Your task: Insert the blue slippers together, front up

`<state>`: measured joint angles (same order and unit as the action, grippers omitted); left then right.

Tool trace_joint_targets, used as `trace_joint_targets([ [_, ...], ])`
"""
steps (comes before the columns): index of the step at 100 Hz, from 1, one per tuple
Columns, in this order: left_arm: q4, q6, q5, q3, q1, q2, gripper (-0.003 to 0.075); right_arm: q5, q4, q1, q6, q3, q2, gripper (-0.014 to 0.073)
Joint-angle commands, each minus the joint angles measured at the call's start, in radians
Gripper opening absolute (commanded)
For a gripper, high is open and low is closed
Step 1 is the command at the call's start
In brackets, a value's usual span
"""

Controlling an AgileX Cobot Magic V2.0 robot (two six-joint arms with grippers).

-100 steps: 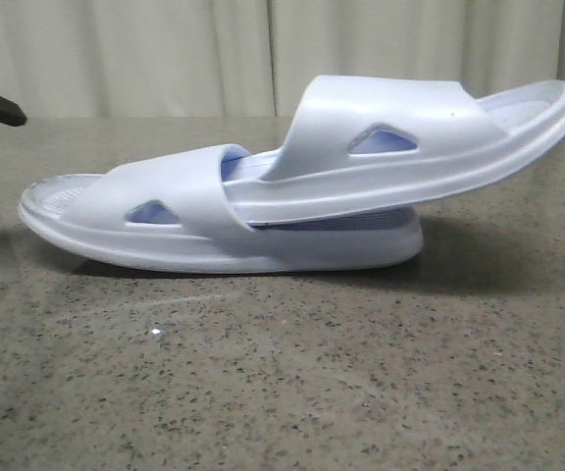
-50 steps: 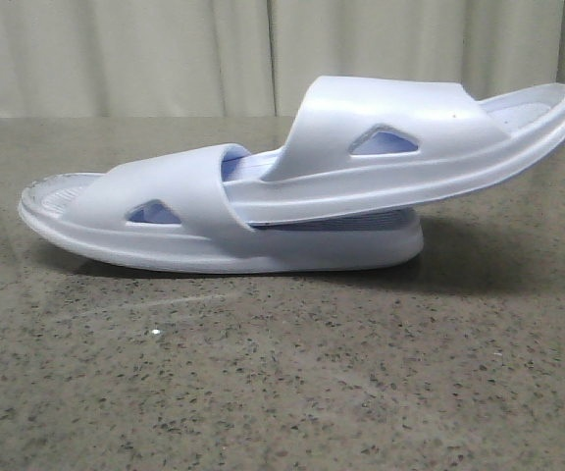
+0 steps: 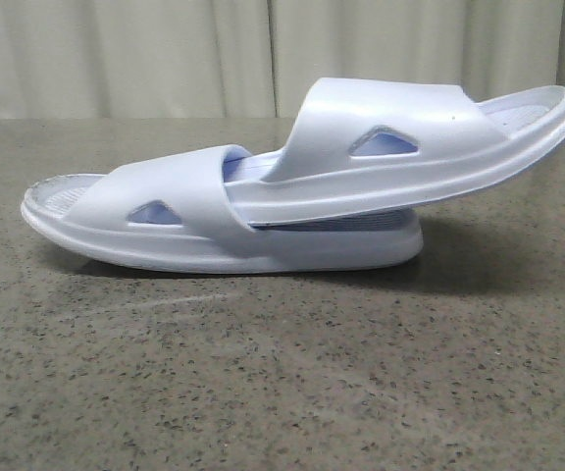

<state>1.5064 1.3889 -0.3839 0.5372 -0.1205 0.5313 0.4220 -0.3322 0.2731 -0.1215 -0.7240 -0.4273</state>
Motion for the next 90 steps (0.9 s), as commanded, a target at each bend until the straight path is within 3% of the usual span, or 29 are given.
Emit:
trace_joint_targets([
  [1, 0.013, -0.007, 0.007, -0.013, -0.003, -0.033, 0.0405, -0.072, -0.039, -0.022, -0.011, -0.014, -0.005, 0.0391],
  [34, 0.011, -0.007, 0.016, -0.202, -0.003, -0.161, 0.0405, -0.175, -0.050, -0.024, -0.045, 0.205, 0.110, 0.0391],
  [59, 0.011, -0.007, 0.047, -0.232, -0.003, -0.174, 0.0405, -0.263, -0.050, -0.024, -0.067, 0.322, 0.156, 0.0376],
  [77, 0.011, -0.007, 0.047, -0.232, -0.003, -0.174, 0.0376, -0.266, -0.060, -0.024, -0.067, 0.323, 0.156, 0.0258],
  [90, 0.011, -0.007, 0.047, -0.232, -0.003, -0.174, 0.0213, -0.268, -0.060, -0.024, -0.067, 0.323, 0.156, 0.0083],
])
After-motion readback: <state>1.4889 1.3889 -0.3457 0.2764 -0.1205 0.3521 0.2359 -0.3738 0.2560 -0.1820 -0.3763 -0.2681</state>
